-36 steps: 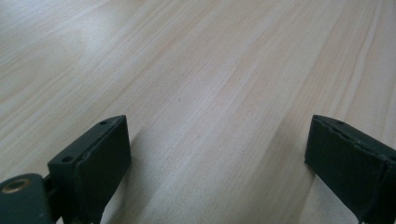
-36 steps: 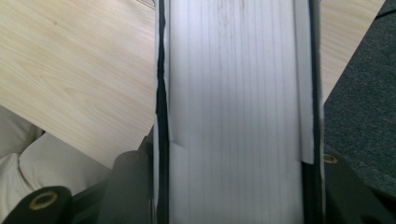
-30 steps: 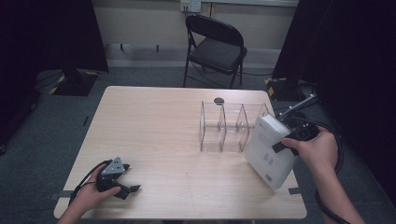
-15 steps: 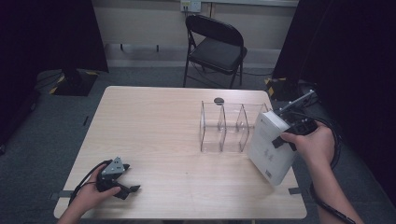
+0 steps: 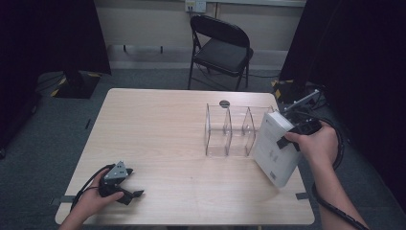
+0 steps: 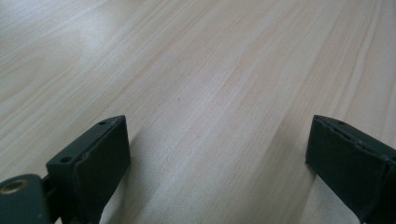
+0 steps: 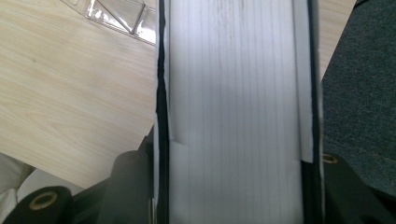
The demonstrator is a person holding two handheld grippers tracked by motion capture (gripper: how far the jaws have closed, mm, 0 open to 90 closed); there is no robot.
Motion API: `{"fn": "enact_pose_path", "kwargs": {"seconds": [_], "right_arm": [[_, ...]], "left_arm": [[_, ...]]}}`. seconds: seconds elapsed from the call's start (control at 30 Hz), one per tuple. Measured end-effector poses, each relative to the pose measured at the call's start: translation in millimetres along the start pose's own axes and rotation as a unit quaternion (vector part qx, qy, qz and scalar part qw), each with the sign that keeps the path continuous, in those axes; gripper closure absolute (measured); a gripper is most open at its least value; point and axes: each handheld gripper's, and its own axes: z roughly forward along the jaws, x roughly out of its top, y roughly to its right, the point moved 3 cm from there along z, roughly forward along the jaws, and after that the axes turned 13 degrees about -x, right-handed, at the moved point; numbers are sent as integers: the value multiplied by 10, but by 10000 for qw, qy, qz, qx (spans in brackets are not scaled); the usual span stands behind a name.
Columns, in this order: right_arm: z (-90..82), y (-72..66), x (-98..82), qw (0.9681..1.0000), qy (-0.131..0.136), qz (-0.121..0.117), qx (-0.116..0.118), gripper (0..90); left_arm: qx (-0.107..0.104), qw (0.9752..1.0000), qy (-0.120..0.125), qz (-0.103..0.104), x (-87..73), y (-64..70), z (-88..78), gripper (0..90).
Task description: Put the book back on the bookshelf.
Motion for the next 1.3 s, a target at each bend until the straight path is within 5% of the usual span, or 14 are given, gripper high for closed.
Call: {"fn": "enact_pose_path", "kwargs": {"seconds": [0.87, 1.3], "right_arm": [[40, 60, 175, 9998, -82, 179, -40, 523], [85, 35, 256, 9996, 94, 251, -72, 524]], "left_arm": [[-3, 10000, -3, 2, 0, 1, 0, 59], [-3, 10000, -2, 2, 0, 1, 1, 59]]}}
